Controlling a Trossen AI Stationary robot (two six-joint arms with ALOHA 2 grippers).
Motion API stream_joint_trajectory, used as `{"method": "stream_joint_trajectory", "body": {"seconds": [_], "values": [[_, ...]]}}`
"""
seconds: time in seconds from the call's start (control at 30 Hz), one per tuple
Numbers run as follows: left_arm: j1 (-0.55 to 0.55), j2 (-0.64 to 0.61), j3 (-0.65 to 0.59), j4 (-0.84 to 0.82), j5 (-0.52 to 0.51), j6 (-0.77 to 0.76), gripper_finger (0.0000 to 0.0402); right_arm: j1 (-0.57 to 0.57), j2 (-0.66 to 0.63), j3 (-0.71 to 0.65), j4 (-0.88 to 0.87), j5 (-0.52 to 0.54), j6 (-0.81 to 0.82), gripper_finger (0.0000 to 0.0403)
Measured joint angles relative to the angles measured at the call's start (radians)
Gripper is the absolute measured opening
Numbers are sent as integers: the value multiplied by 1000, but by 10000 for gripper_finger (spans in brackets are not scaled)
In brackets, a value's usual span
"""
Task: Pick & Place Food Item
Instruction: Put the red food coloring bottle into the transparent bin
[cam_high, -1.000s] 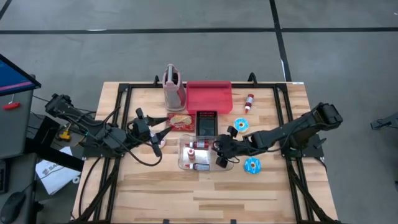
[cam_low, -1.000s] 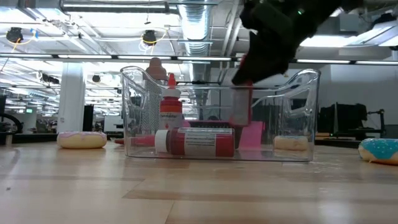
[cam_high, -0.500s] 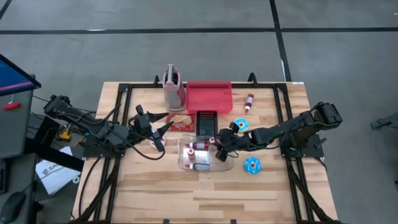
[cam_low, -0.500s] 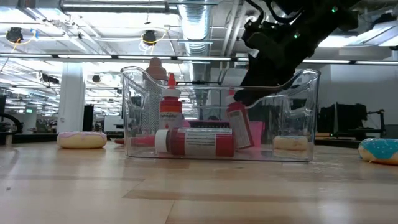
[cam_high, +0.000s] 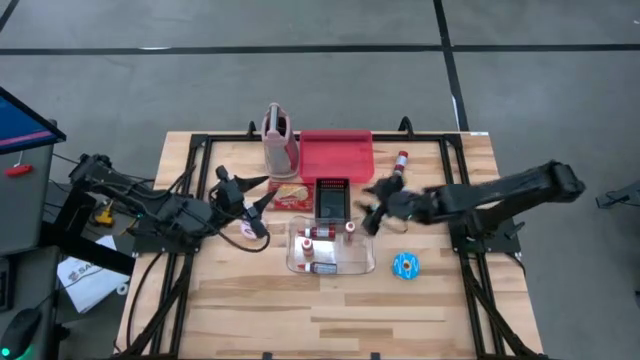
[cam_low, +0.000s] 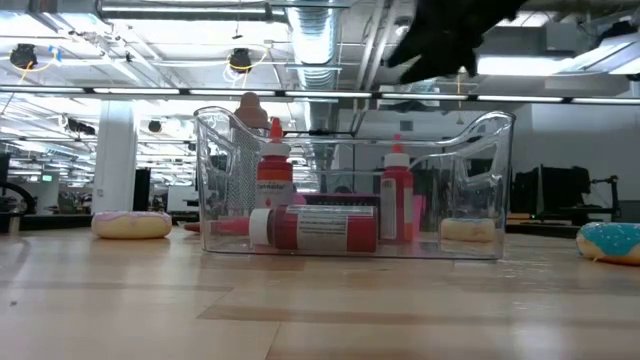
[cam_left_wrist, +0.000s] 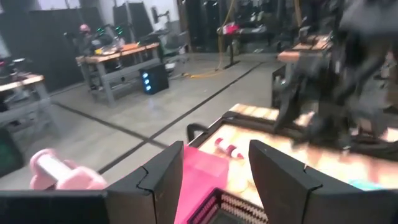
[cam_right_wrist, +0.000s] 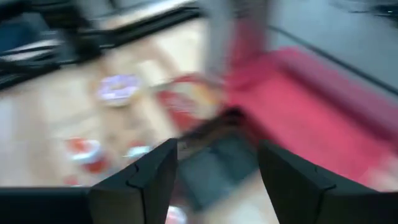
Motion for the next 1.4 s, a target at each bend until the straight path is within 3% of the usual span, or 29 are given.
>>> {"method": "stream_joint_trajectory", "body": {"seconds": [0.13,0.23,0.4,0.67,1.03,1.4], "values": [[85,0,0,-84,0,-96,177,-139,-132,6,-234,60,102,217],[155,0,0,-98,25,-170,177,-315,-187,6,-370,19,237,221],[236,0,0,-65,138,-176,177,-608,-200,6,-430,-213,272,225],[302,0,0,11,152,-169,177,-953,-24,6,-480,-619,339,213],[323,0,0,60,139,-116,177,-982,180,5,-450,-632,344,166],[321,0,0,65,170,-115,177,-922,277,6,-436,-643,486,161]]}}
